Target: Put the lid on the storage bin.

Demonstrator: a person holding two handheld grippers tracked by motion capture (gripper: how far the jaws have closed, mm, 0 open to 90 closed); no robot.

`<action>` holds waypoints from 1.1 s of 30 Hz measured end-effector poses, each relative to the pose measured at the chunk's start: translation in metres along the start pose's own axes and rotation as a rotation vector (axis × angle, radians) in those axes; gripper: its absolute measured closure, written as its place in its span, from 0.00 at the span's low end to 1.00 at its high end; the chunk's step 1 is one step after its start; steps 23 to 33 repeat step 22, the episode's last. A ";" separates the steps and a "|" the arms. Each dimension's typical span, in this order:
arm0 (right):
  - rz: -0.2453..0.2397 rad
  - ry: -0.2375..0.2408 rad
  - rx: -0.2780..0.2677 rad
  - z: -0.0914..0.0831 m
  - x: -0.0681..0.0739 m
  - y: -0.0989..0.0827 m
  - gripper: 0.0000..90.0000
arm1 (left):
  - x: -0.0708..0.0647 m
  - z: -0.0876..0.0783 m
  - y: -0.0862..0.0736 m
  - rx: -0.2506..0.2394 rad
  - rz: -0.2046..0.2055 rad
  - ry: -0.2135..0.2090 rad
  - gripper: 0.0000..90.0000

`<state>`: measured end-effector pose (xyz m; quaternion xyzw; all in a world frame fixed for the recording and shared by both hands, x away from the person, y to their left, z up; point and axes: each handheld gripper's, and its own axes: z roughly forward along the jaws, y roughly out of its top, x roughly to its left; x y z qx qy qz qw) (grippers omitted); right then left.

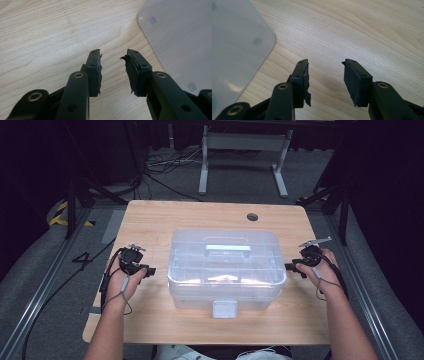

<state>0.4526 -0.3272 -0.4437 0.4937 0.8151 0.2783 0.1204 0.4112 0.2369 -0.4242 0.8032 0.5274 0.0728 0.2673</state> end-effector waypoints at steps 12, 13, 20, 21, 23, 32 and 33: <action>-0.020 0.001 0.046 0.017 0.005 -0.003 0.62 | -0.001 0.016 -0.002 0.083 0.017 -0.007 0.70; -0.022 0.000 0.048 0.018 0.005 -0.003 0.62 | -0.001 0.017 -0.002 0.091 0.025 -0.005 0.70; -0.031 -0.002 0.049 0.020 0.007 -0.003 0.60 | -0.002 0.019 -0.003 0.114 0.046 -0.010 0.63; -0.034 -0.009 0.042 0.020 0.007 -0.002 0.60 | -0.002 0.020 -0.003 0.112 0.046 -0.008 0.60; -0.034 -0.009 0.042 0.020 0.007 -0.002 0.60 | -0.002 0.020 -0.003 0.107 0.046 -0.007 0.60; -0.034 -0.009 0.042 0.020 0.007 -0.002 0.60 | -0.002 0.020 -0.003 0.107 0.046 -0.007 0.60; -0.034 -0.009 0.042 0.020 0.007 -0.002 0.60 | -0.002 0.020 -0.003 0.107 0.046 -0.007 0.60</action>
